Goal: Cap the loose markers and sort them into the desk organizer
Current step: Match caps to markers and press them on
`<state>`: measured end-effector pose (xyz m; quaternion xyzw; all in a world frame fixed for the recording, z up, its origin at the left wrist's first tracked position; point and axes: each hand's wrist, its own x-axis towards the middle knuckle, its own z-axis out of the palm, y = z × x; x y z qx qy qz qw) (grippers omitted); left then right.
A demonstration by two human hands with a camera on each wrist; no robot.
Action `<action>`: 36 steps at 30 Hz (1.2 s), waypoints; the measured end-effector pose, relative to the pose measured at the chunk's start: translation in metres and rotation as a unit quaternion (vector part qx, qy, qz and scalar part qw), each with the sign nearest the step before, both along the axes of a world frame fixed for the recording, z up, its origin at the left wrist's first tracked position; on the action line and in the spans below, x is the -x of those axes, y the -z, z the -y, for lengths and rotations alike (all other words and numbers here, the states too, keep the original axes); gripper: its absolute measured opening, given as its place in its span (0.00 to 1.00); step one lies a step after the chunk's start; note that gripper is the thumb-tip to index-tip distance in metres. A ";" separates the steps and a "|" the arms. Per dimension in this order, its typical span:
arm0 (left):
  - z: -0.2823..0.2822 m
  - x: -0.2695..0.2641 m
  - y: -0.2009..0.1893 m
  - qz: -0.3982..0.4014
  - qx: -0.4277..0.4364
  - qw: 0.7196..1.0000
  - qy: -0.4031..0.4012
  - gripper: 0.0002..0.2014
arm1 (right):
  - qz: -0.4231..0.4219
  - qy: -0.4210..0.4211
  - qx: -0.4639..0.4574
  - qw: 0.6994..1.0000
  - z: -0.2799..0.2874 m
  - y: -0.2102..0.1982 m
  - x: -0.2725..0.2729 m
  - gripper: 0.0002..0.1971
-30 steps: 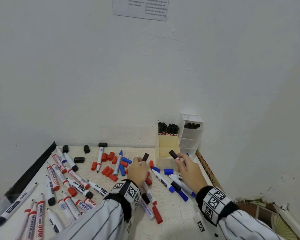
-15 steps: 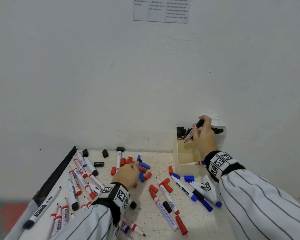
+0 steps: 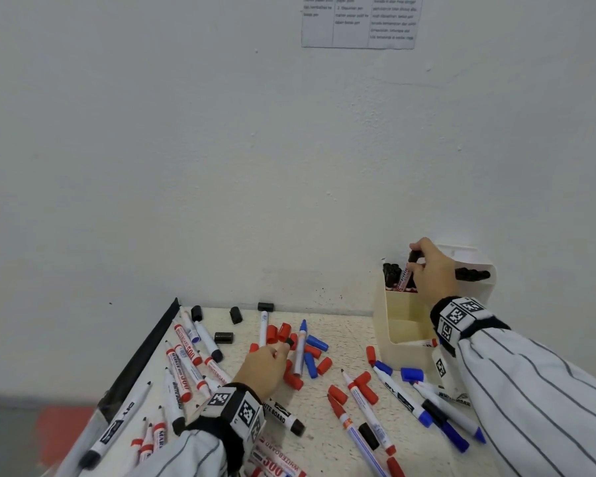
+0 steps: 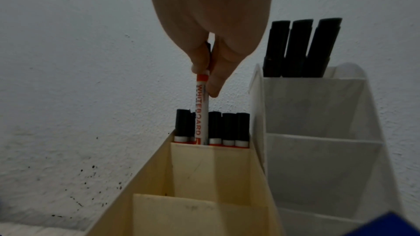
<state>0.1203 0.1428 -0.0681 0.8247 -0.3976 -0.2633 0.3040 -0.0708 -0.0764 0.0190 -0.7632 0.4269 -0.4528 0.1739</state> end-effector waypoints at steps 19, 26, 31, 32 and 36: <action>0.000 -0.006 0.001 0.008 0.108 0.994 -0.006 0.07 | -0.251 0.043 0.001 0.967 -0.015 0.019 -0.025 0.16; -0.001 0.006 -0.004 0.153 0.098 0.980 0.085 0.09 | -0.497 -0.342 -0.177 0.778 -0.094 0.029 -0.067 0.20; -0.007 0.011 -0.011 0.349 0.060 0.920 0.167 0.14 | -0.506 -0.346 -0.125 0.780 -0.110 0.046 -0.072 0.15; -0.007 0.012 -0.010 0.356 0.047 0.916 0.179 0.15 | -0.496 -0.349 -0.112 0.787 -0.112 0.048 -0.070 0.13; -0.006 0.017 -0.008 0.271 -0.015 0.944 0.188 0.20 | -0.476 -0.354 0.004 0.805 -0.116 0.053 -0.062 0.14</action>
